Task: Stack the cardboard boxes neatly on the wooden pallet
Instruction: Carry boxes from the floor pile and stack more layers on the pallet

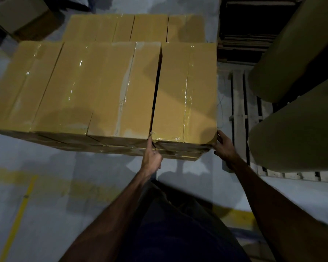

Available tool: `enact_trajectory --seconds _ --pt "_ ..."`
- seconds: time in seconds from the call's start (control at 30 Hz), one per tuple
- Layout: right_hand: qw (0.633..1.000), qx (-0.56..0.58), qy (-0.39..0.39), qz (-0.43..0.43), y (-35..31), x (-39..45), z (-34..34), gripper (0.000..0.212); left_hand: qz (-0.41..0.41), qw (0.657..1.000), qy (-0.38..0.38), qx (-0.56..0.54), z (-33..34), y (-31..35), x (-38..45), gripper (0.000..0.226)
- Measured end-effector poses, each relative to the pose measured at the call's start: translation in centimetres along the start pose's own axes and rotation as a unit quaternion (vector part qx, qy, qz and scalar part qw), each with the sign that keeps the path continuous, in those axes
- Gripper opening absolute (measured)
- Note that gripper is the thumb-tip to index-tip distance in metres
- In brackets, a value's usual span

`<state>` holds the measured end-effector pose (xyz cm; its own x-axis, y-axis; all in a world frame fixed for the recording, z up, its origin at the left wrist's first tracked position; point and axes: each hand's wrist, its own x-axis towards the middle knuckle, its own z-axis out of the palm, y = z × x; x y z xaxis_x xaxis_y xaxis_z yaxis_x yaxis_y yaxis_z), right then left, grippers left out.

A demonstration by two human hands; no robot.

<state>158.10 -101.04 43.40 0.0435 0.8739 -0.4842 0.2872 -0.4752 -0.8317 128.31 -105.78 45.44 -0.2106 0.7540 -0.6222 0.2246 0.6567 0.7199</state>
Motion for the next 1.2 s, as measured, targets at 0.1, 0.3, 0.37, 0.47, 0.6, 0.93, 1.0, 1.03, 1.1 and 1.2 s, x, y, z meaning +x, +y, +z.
enact_trajectory --seconds 0.1,0.3,0.37,0.47,0.6,0.93,1.0,1.03,1.1,1.2 --pt "1.0 0.004 -0.004 0.004 0.0 0.1 0.1 0.058 -0.004 1.0 0.011 -0.001 0.2 0.5 -0.6 0.102" --pt "1.0 0.011 -0.013 0.003 -0.1 -0.3 0.2 0.06 0.003 1.0 0.029 -0.001 0.5 -0.2 -0.2 0.103" --pt "1.0 0.002 -0.009 -0.003 -0.2 -0.5 0.4 0.059 0.018 0.999 0.048 0.011 0.7 -1.1 0.0 0.1" --pt "0.999 -0.033 0.002 -0.023 -0.1 -0.3 0.7 0.058 0.047 0.991 0.104 0.069 0.7 -1.7 -0.1 0.081" --pt "0.998 -0.062 0.02 -0.019 0.1 -0.2 1.1 0.054 0.09 0.97 0.141 0.177 -1.0 -1.6 -0.1 0.092" --pt "0.999 0.011 0.003 0.04 0.0 -0.3 1.8 0.043 0.123 0.929 0.042 0.347 -4.7 -1.8 0.8 0.111" --pt "0.999 0.007 0.001 0.041 -0.1 -0.4 1.9 0.041 0.124 0.928 0.038 0.35 -4.8 -1.9 1.0 0.111" --pt "0.999 0.005 0.002 0.041 -0.2 -0.5 1.9 0.04 0.124 0.927 0.036 0.352 -4.9 -2.0 1.0 0.111" --pt "0.999 -0.01 0.012 0.038 -0.4 -0.7 2.1 0.039 0.128 0.924 0.032 0.358 -5.0 -2.1 1.2 0.111" --pt "0.998 -0.06 0.032 0.004 -1.0 -1.3 2.3 0.037 0.125 0.921 0.026 0.369 -5.4 -2.2 1.3 0.111"
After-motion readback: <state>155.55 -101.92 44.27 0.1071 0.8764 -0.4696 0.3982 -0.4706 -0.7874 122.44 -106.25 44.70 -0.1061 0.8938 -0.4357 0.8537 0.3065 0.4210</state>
